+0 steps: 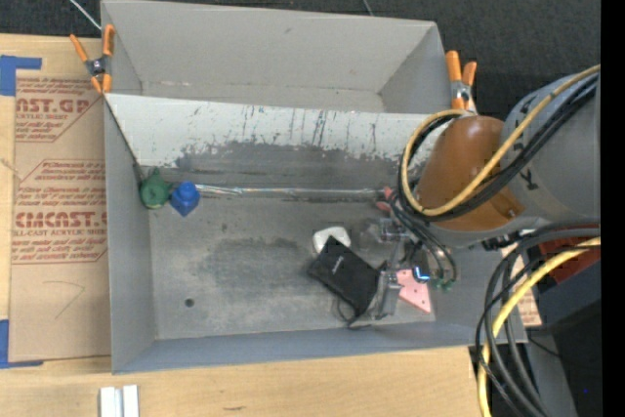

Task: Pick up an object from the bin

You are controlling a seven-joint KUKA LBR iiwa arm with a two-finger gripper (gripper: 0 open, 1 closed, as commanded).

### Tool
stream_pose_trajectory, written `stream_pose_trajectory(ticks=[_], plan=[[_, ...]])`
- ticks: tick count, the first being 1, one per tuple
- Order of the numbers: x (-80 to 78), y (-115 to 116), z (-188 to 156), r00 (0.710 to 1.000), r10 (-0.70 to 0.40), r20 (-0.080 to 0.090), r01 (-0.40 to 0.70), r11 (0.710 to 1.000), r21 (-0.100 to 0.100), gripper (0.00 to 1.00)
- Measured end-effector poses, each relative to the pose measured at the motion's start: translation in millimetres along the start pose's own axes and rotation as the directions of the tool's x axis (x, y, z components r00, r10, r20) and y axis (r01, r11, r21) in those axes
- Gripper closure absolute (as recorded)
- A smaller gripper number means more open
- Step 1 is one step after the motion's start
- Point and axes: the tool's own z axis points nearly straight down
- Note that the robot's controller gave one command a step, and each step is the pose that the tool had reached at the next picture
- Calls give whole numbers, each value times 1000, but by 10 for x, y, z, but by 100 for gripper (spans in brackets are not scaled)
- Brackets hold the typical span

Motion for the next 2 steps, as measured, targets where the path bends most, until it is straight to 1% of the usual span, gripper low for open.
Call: stream_pose_trajectory(ticks=[1, 2], plan=[[206, 274, 138, 992, 125, -13, -125, 992, 0, 100], [206, 273, 138, 992, 125, -13, -125, 992, 1, 100]])
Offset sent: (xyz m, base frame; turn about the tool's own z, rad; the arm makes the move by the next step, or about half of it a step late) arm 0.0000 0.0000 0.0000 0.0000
